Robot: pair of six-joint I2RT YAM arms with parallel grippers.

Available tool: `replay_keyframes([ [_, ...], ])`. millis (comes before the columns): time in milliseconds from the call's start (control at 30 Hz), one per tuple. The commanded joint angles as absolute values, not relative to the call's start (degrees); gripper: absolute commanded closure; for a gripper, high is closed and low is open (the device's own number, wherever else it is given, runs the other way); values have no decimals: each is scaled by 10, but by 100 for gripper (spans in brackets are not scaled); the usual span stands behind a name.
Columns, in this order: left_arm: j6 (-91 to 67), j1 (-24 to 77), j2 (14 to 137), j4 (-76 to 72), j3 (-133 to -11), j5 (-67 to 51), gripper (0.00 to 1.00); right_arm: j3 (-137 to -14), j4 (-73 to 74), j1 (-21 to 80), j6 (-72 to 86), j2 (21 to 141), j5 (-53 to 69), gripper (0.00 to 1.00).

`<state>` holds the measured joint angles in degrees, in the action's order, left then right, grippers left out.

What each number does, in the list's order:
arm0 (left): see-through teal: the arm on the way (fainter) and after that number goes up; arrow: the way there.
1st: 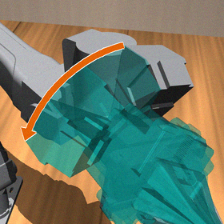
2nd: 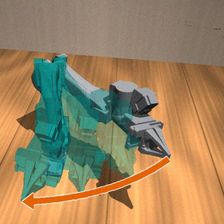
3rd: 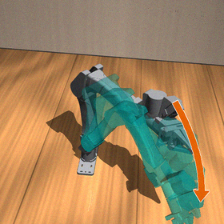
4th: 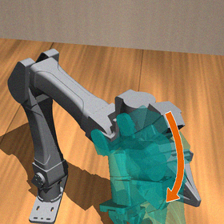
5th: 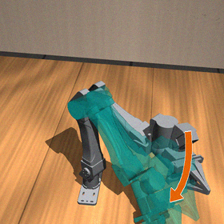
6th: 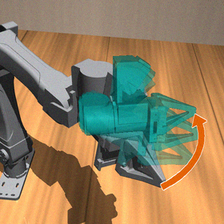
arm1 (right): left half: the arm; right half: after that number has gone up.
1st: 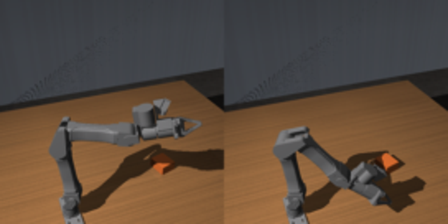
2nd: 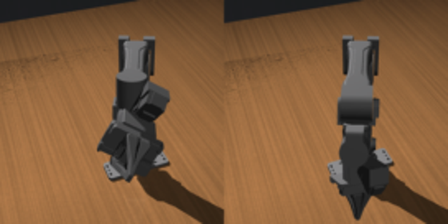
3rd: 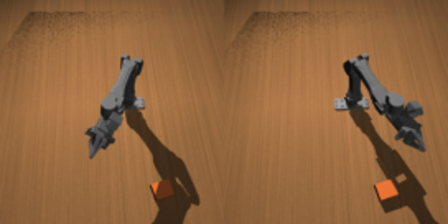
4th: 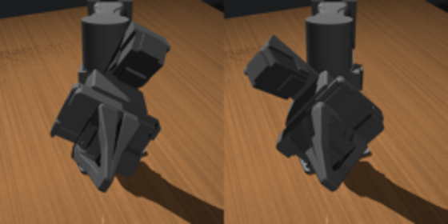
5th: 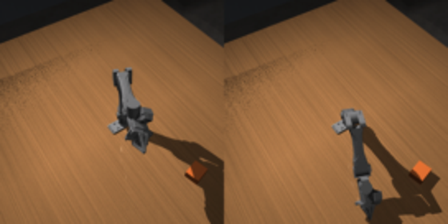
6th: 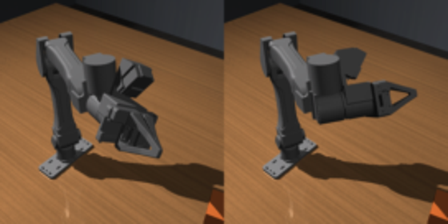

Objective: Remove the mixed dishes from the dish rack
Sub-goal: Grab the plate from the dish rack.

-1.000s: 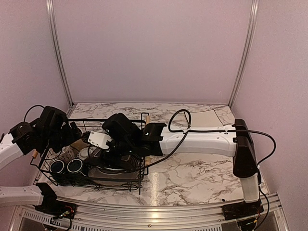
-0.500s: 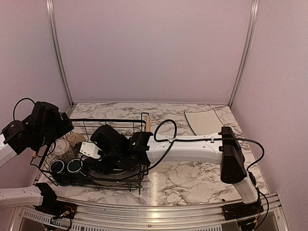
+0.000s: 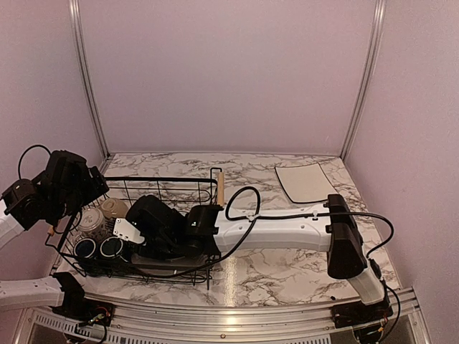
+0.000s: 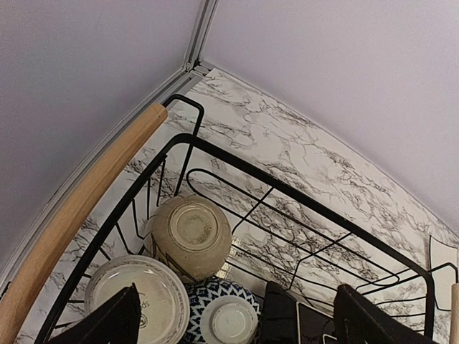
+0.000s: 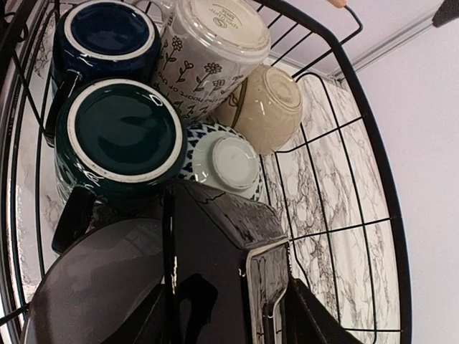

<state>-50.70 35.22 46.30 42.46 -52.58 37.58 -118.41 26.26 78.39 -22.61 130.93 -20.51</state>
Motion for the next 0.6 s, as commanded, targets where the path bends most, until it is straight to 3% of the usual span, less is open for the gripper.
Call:
replay_keyframes([
  [0, -496, 354, 458, 428, -533, 385, 4, -1192, 255, 761, -282, 1308, -346, 49],
  [467, -476, 354, 452, 399, -527, 388, 1, -1122, 270, 732, -347, 1268, -328, 60],
  [567, -471, 354, 452, 395, -529, 385, 1, -1147, 279, 728, -365, 1284, -336, 74],
])
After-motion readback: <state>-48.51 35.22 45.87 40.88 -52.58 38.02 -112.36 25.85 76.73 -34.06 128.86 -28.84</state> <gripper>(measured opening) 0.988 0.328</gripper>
